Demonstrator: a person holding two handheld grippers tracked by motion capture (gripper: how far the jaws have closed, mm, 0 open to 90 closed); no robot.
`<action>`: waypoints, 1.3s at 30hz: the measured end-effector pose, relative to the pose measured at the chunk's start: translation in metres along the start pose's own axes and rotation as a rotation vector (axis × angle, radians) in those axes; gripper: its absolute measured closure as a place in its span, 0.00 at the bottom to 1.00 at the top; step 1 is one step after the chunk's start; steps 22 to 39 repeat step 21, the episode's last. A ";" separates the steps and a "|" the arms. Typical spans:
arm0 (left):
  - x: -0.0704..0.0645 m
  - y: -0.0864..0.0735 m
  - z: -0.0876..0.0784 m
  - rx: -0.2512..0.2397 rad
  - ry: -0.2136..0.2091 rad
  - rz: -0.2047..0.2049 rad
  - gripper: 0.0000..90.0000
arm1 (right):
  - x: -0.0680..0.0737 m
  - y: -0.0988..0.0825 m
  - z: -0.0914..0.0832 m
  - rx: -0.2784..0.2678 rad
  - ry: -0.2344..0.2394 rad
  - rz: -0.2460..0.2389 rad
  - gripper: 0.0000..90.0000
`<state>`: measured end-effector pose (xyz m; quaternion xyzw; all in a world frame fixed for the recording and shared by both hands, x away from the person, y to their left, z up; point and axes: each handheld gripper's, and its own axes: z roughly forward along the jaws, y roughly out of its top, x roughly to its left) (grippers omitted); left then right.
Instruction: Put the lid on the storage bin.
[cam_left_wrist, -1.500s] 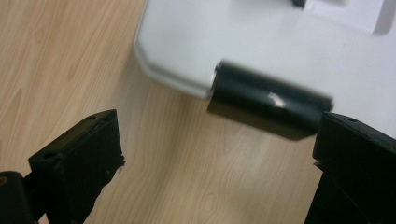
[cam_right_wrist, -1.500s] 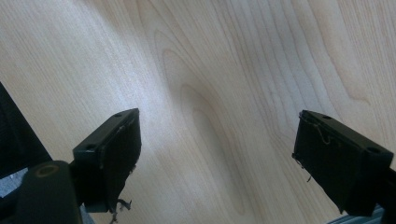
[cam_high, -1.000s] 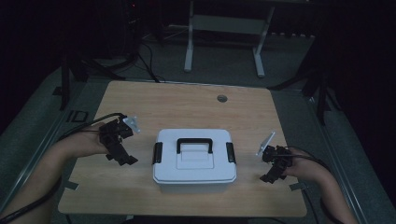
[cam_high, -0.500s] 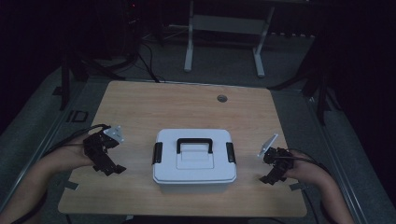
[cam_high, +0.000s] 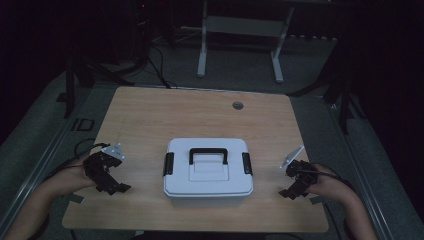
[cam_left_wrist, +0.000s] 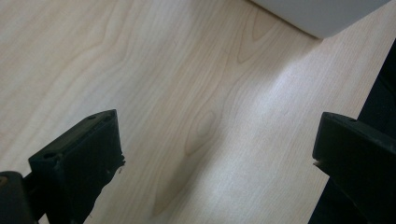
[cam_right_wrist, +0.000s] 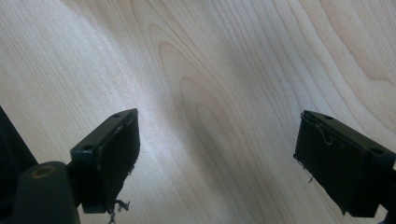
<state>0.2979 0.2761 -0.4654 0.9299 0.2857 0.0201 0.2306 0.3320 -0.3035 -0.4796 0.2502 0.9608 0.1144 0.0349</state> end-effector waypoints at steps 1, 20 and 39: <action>0.000 -0.002 0.001 -0.001 0.003 -0.001 0.01 | 0.000 -0.001 0.000 -0.004 0.000 0.004 0.15; 0.000 -0.033 0.017 -0.063 0.018 -0.047 0.01 | -0.002 -0.019 -0.005 -0.091 -0.023 0.060 0.15; 0.000 -0.033 0.017 -0.063 0.018 -0.047 0.01 | -0.002 -0.019 -0.004 -0.092 -0.025 0.060 0.15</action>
